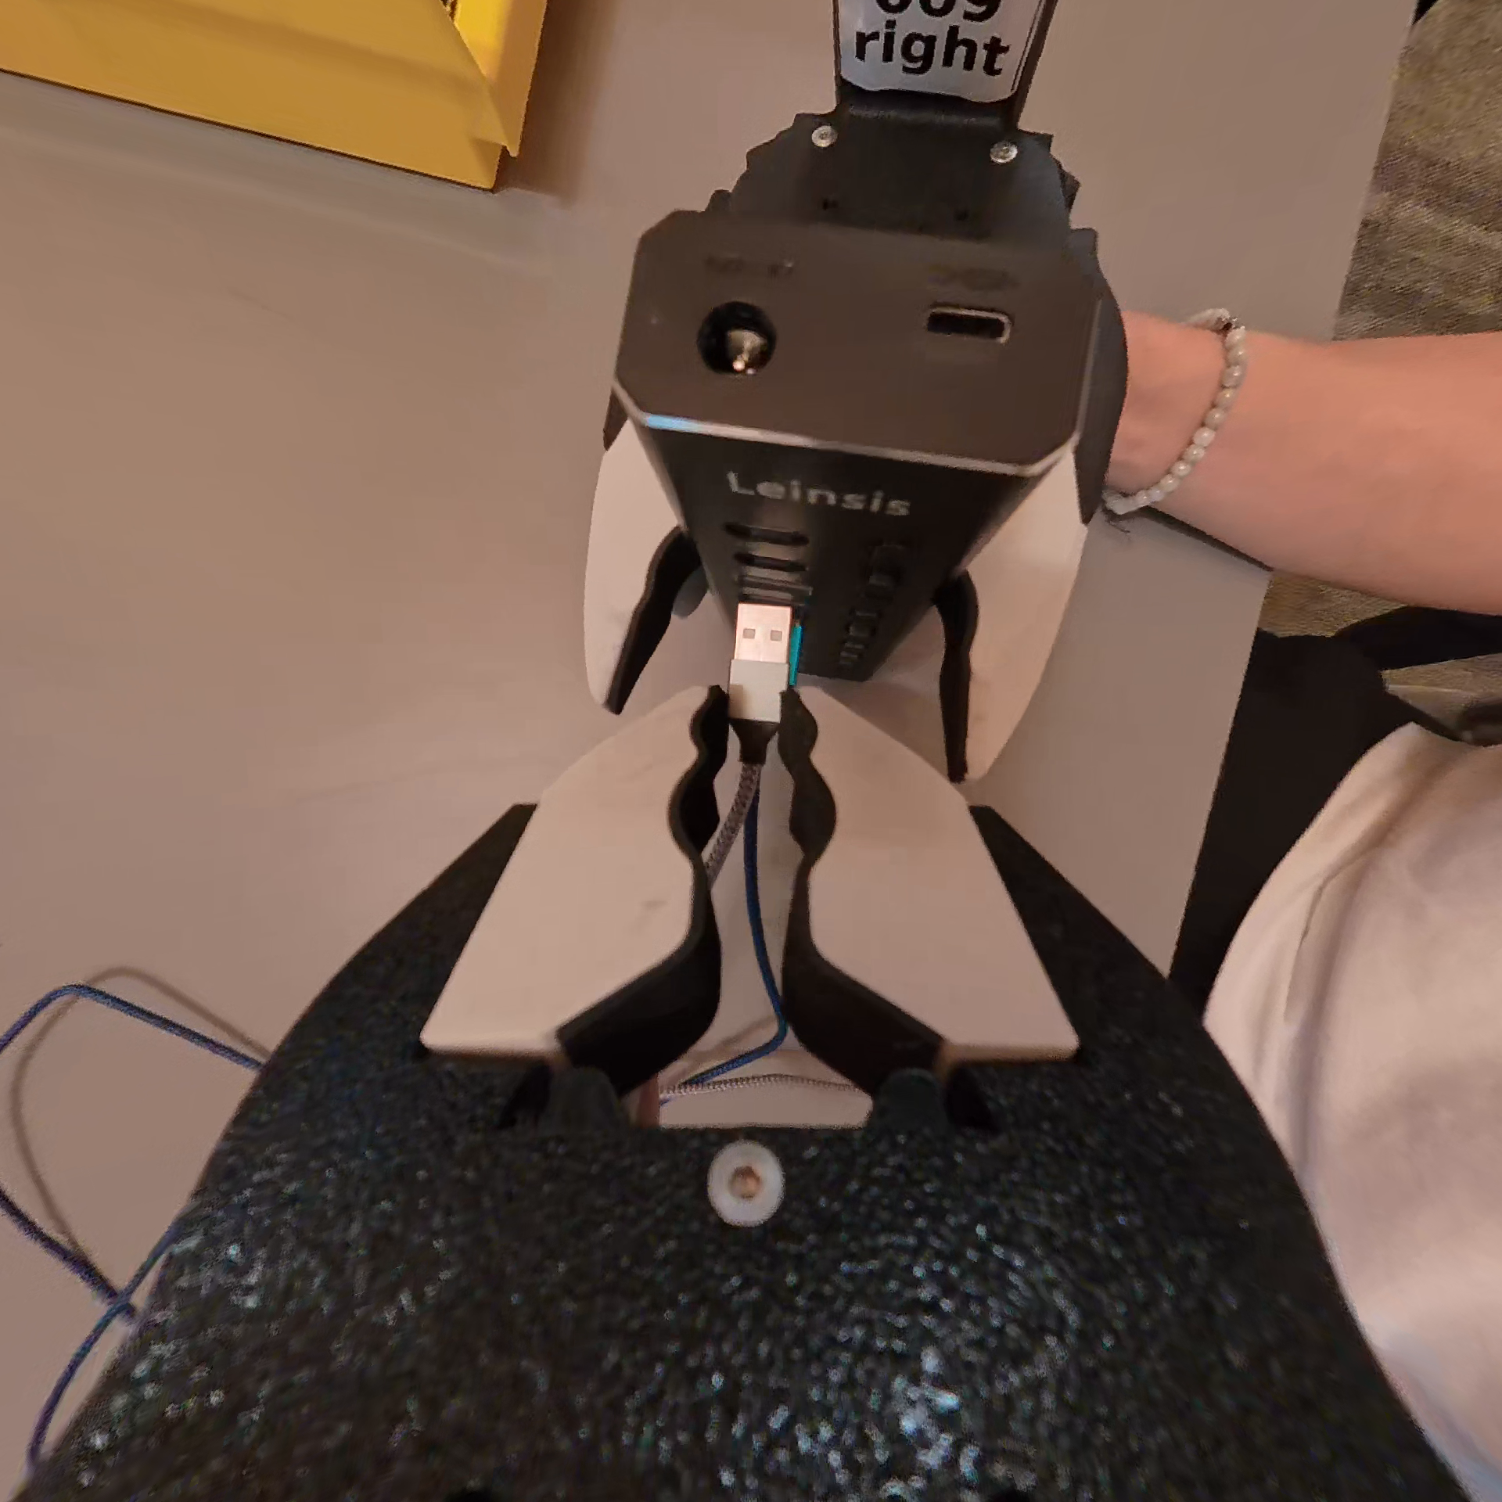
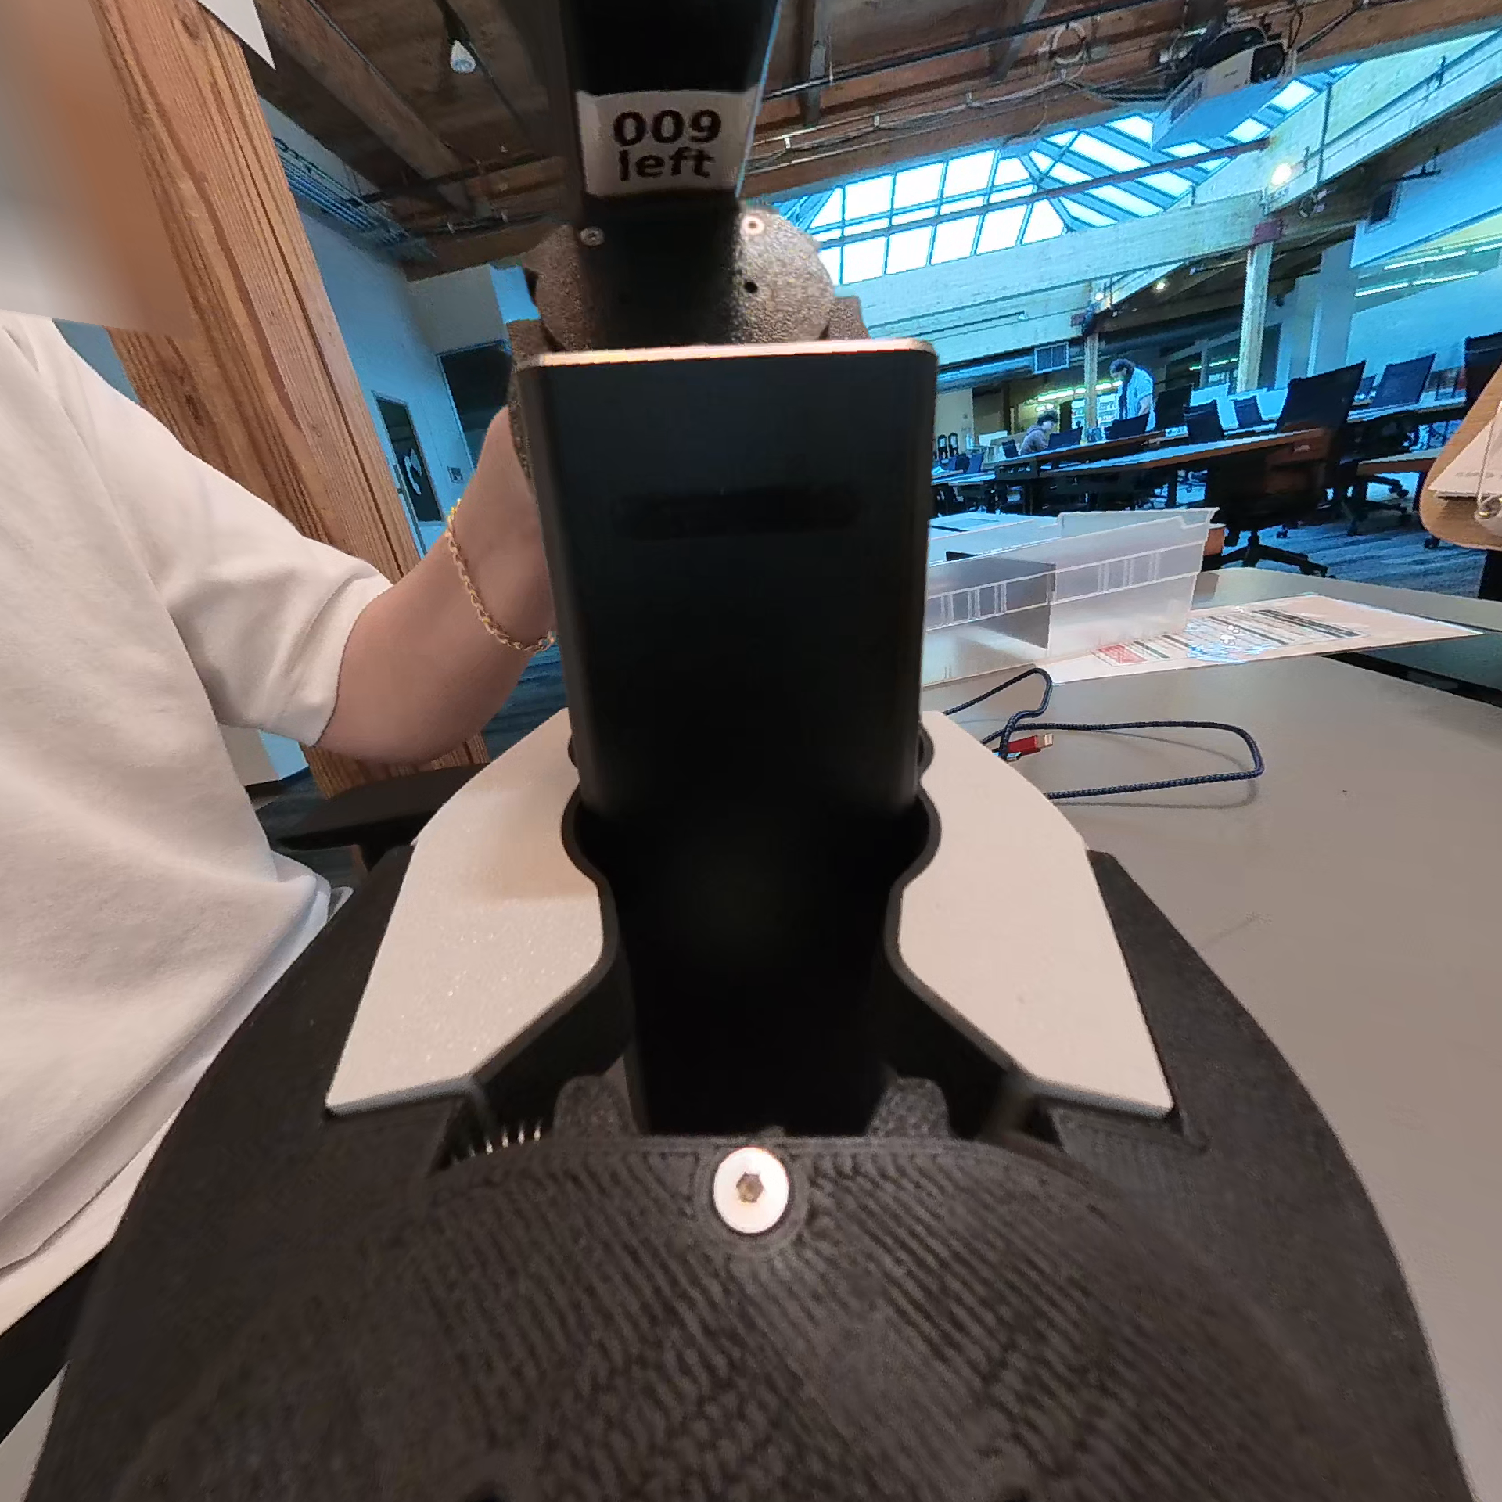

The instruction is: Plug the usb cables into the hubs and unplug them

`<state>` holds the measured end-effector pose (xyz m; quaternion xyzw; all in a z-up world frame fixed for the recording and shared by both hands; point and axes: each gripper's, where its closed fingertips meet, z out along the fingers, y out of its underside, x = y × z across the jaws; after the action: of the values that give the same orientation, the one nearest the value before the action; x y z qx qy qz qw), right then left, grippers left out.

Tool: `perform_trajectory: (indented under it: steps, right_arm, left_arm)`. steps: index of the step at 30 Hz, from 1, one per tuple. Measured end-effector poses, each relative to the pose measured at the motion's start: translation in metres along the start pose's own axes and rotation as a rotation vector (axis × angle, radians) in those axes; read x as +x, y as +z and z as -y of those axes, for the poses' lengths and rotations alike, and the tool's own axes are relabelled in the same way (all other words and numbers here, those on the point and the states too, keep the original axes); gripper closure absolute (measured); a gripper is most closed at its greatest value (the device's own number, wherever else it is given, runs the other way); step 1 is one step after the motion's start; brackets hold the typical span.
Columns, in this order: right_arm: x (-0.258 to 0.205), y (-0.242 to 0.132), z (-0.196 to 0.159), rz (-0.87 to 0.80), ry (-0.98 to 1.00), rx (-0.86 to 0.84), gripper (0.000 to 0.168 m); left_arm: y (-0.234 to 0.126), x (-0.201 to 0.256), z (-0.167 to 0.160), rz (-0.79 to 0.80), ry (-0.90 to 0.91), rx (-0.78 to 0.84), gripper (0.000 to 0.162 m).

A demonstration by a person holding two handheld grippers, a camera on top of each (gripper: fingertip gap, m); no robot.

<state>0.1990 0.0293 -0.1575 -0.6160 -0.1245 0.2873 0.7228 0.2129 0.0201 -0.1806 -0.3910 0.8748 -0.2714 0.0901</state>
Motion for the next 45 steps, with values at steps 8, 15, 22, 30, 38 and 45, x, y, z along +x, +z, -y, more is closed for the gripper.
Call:
perform_trajectory:
  steps: [8,15,22,30,38,45]
  right_arm:
    - [-0.001,0.002,-0.002,0.007,-0.003,-0.018,0.095]
    - [0.0,0.001,0.0,-0.002,0.002,-0.007,0.095]
    - [0.004,-0.003,0.005,-0.023,0.039,0.044,0.096]
    - [0.006,-0.004,0.007,-0.036,0.059,0.064,0.096]
    - [0.006,-0.002,0.005,-0.041,0.077,0.061,0.096]
    - [0.005,0.0,0.004,-0.049,0.045,0.071,0.096]
  left_arm:
    - [-0.002,0.003,0.003,-0.035,-0.001,-0.001,0.149]
    - [0.0,0.001,0.005,-0.017,0.028,0.006,0.149]
    - [0.004,-0.002,0.013,-0.039,0.007,0.239,0.15]
    - [0.002,-0.004,0.019,-0.057,-0.068,0.468,0.15]
    - [0.004,-0.005,0.019,-0.016,-0.04,0.484,0.15]
    - [0.002,0.006,0.029,-0.053,0.006,0.553,0.162]
